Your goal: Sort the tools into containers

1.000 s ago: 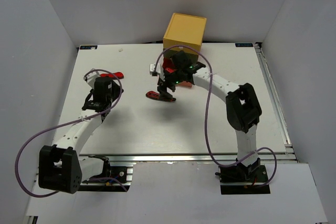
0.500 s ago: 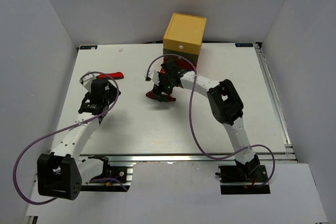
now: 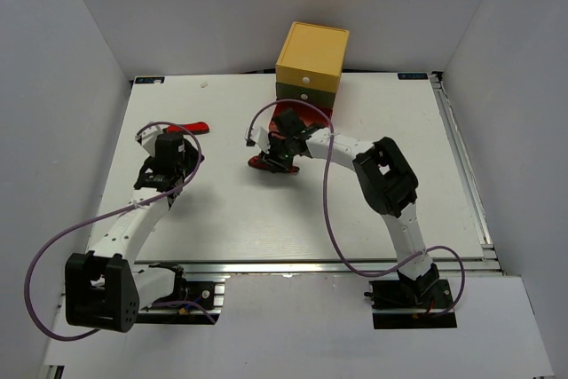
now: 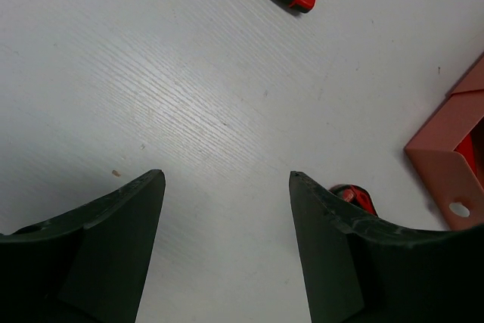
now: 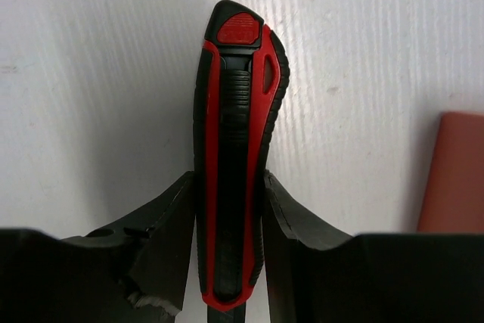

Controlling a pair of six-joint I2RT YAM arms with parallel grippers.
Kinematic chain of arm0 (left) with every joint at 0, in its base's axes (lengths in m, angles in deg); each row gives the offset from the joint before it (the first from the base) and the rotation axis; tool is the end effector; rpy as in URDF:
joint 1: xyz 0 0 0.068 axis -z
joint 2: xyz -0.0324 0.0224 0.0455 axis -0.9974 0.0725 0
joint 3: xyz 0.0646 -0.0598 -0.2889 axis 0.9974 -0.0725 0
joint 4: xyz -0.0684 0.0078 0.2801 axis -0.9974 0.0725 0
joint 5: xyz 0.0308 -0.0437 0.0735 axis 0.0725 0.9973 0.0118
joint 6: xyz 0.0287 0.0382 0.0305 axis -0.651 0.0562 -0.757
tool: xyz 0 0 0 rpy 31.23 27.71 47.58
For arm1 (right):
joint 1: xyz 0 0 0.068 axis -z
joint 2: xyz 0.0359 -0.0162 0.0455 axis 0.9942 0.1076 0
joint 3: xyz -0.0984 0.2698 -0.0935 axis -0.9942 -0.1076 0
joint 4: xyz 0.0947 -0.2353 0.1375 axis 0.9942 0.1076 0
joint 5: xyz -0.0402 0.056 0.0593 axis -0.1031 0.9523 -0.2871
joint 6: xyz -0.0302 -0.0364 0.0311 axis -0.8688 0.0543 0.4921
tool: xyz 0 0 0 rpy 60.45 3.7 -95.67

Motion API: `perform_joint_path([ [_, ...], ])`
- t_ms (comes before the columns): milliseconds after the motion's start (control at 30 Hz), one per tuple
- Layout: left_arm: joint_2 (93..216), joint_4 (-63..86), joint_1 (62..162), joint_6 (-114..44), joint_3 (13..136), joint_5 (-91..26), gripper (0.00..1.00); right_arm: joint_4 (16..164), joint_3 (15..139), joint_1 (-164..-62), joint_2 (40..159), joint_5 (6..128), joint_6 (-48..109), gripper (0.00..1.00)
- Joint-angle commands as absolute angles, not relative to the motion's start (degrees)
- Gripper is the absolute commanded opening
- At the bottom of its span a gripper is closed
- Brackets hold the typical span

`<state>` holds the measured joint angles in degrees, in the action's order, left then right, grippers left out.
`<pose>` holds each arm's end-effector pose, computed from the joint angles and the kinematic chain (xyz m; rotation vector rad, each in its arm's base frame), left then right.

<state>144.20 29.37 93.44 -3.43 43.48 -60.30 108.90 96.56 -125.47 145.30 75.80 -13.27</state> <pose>0.2557 -0.0207 0.2544 -0.8414 2.0483 -0.1024 0.3891 0.3613 0.1693 -1.6447 1.8143 0.3958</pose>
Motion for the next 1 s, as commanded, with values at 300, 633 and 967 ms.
perform_joint_path([
  [300,144.09,27.25,92.52,-2.73,43.40,-59.69,0.78,97.48,93.61,-118.11,125.68,85.46,4.24,0.00],
  [633,144.18,26.28,92.17,-2.37,42.87,-58.82,0.78,93.79,98.63,-111.25,131.20,74.38,5.05,0.03],
  [967,144.79,25.75,92.00,-2.02,43.22,-58.29,0.78,91.50,97.84,-110.54,135.26,72.10,0.22,0.53],
])
